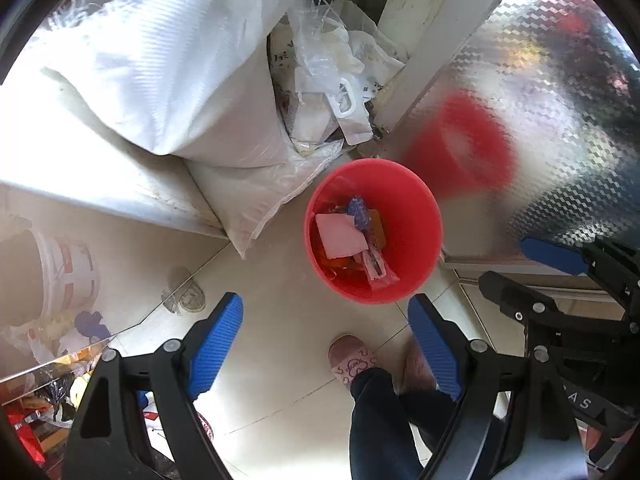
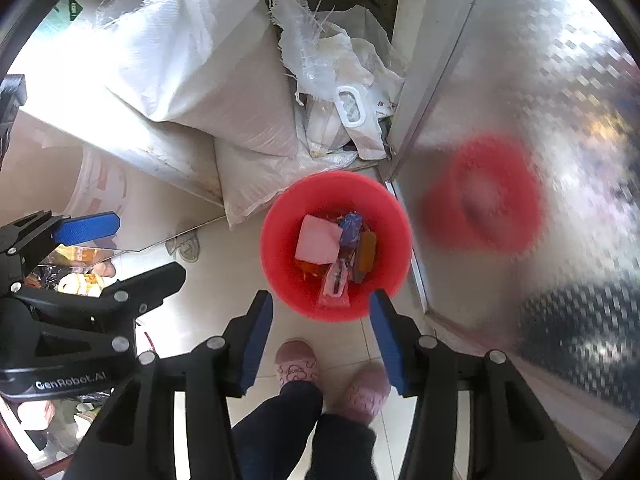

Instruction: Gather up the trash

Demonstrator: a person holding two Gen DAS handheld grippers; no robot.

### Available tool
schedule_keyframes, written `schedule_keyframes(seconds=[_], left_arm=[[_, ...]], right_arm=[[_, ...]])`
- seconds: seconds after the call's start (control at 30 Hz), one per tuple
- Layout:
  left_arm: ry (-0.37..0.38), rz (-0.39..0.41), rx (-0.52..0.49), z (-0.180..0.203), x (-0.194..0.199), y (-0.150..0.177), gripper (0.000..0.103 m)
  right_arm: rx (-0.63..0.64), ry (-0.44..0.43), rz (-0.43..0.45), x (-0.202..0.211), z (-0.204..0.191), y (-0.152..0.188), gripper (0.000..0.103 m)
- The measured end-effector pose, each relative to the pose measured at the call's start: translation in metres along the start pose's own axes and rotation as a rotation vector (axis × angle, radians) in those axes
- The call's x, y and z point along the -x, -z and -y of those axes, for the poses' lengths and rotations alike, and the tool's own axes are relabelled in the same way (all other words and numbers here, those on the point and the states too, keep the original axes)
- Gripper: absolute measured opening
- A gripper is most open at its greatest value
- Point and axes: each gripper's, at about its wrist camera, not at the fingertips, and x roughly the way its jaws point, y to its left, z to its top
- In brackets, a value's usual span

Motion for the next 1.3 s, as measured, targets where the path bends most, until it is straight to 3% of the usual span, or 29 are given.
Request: schedule_keyframes(seconds=[0.27,0.5,0.77,0.87,1.1,1.17,1.3], left_arm=[[-0.02,0.041,0.034,0.014,0.036,0.022,0.083],[-0.057,0.131,0.031,0.043,0.112,0.055,0.083],[-0.129,0.291,0.043,0.095,0.238,0.103,0.083],[-0.104,0.352,0.067,0.11,0.288,0.118,0.083],[-0.15,0.55,0.076,0.152,0.4,0.146,0.083],[-0.155,0.598,0.084,0.162,0.431,0.155,0.083],[-0.176,0.691,0.082,0.176,0.484,0.168,0.083]], right_arm=[[-0.012,0.007,0.031,0.027,-0.004,0.018,0.048],[0.002,-0.004,0.116,0.087,-0.001,0.046,0.048],[-0.005,-0.001,0.26,0.209,-0.001,0.098,0.048],[0.007,0.022,0.346,0.26,-0.001,0.115,0.048],[0.038,0.071,0.545,0.376,-0.002,0.144,0.049],[0.049,0.095,0.614,0.409,-0.004,0.154,0.053],[0.046,0.117,0.742,0.464,-0.001,0.179,0.076]])
